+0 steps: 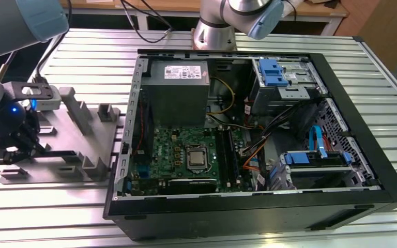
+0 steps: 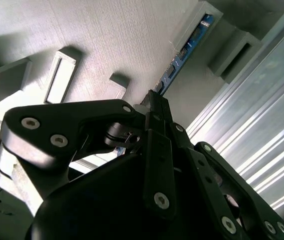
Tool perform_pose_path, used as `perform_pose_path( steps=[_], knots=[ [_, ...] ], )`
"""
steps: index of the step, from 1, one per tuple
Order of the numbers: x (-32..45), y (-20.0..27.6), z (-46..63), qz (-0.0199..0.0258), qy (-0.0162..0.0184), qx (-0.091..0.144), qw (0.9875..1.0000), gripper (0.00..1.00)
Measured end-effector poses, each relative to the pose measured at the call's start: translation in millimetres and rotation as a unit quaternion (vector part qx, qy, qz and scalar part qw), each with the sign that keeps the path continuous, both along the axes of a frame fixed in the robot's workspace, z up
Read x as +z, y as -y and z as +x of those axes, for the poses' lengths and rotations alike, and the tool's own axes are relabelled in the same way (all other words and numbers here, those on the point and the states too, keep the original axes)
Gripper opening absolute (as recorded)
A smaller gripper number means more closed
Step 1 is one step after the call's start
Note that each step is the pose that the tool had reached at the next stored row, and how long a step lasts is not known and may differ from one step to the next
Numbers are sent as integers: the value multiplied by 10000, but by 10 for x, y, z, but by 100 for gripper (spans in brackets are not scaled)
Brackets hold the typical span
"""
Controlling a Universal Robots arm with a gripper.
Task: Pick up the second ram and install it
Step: 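Pick up the second ram and move it above second insertion slot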
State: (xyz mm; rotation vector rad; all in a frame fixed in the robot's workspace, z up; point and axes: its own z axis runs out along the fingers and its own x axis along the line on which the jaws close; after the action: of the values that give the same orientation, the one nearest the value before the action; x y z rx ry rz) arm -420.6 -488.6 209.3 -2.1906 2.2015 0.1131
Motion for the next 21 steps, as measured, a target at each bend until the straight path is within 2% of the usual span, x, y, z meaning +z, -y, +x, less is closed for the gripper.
perform_pose_path(
  steps=[3,7,14,21],
  knots=[
    [30,0,0,-1,-2,0,10000,12],
    [114,0,0,0,0,0,10000,12],
    [286,-1,1,0,1,1,10000,12],
    [495,-3,0,0,2,0,10000,12]
  ],
)
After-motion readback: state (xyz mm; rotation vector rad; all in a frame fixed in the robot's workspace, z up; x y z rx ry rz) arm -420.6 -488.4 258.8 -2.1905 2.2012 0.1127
